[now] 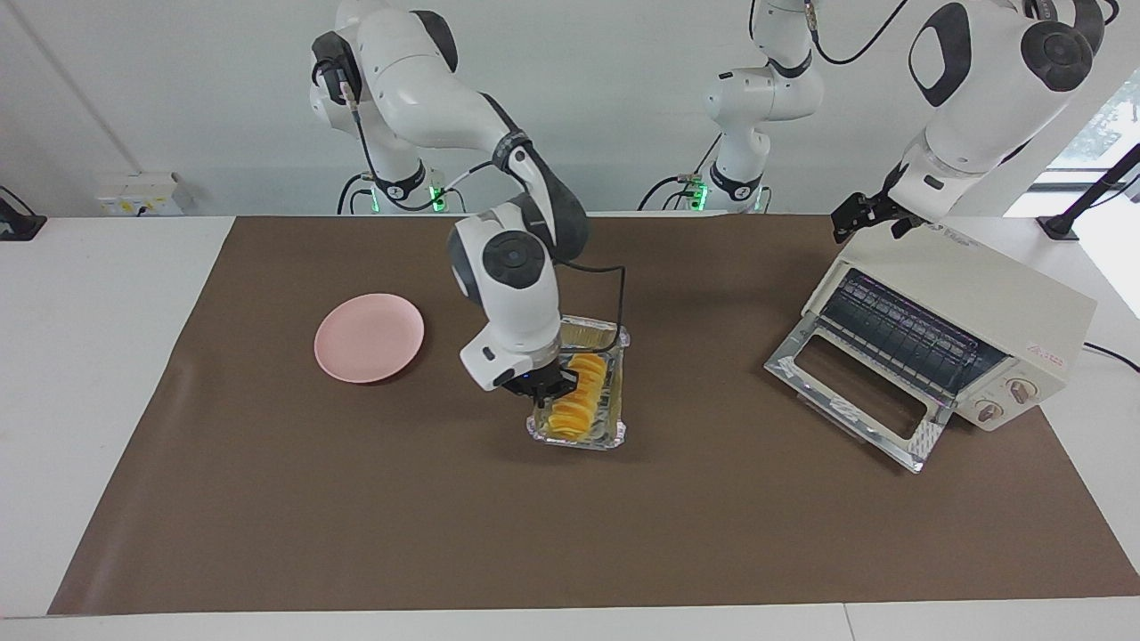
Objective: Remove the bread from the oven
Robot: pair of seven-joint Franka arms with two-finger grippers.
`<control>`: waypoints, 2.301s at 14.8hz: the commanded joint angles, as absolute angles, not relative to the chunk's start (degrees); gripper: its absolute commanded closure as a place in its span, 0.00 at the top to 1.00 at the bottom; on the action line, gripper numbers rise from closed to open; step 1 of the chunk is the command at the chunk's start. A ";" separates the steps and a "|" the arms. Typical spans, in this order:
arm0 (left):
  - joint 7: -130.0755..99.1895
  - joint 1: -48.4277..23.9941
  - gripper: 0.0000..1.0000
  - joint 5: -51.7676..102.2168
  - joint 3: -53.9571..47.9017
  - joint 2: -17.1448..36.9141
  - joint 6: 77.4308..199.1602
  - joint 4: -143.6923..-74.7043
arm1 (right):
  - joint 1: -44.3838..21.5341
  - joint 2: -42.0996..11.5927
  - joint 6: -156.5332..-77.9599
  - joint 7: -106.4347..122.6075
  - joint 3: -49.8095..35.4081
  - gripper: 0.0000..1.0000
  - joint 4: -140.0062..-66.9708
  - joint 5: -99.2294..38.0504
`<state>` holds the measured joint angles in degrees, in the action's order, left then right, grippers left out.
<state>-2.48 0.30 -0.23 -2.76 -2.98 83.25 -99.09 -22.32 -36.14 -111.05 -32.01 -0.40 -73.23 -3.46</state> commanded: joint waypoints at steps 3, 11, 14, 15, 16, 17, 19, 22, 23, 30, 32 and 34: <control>-2.29 0.88 1.00 0.88 -2.90 -4.13 83.14 -99.76 | -14.97 -36.83 -110.48 -21.56 -0.62 0.00 -72.33 -4.13; -2.29 0.88 1.00 0.88 -2.90 -4.13 83.14 -99.76 | -2.82 -40.77 -115.05 -5.20 -0.62 0.00 -72.86 -4.48; -2.29 0.88 1.00 0.88 -2.90 -4.13 83.14 -99.76 | -1.50 -42.97 -116.54 -2.99 -0.62 0.00 -72.51 -4.57; -2.29 0.88 1.00 0.88 -2.90 -4.13 83.14 -99.76 | -1.49 -43.15 -116.63 -2.99 -0.62 0.00 -72.51 -4.57; -2.29 0.88 1.00 0.88 -2.90 -4.13 83.14 -99.76 | -1.41 -43.33 -116.72 -2.73 -0.62 0.00 -72.51 -4.48; -2.29 0.88 1.00 0.88 -2.90 -4.13 83.14 -99.76 | -0.88 -43.42 -116.63 -2.46 -0.62 0.00 -72.42 -4.31; -2.29 0.88 1.00 0.88 -2.90 -4.13 83.06 -99.76 | -0.27 -43.59 -116.54 -0.62 -0.62 0.00 -72.16 -4.22; -2.29 0.88 1.00 0.88 -2.90 -4.13 83.14 -99.76 | 0.44 -43.77 -116.02 0.52 -0.53 0.00 -71.46 -4.13; -2.29 0.88 1.00 0.88 -2.90 -4.13 83.14 -99.76 | 0.44 -44.03 -115.84 0.53 -0.53 0.00 -70.93 -3.96; -2.29 0.88 1.00 0.88 -2.90 -4.13 83.14 -99.76 | 0.26 -44.03 -116.72 2.37 -0.44 0.09 -71.10 -1.42; -2.29 0.88 1.00 0.88 -2.90 -4.13 83.14 -99.76 | 0.09 -43.69 -117.76 2.63 -0.44 1.00 -71.28 -0.10; -2.29 0.79 1.00 0.88 -2.90 -4.13 83.14 -99.76 | -0.61 -42.54 -118.31 3.43 -0.35 1.00 -71.72 1.31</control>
<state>-2.47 0.30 -0.23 -2.76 -2.98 83.25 -99.09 -0.39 -43.18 -118.16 1.77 -0.01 -72.06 -0.18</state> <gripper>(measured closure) 0.000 0.661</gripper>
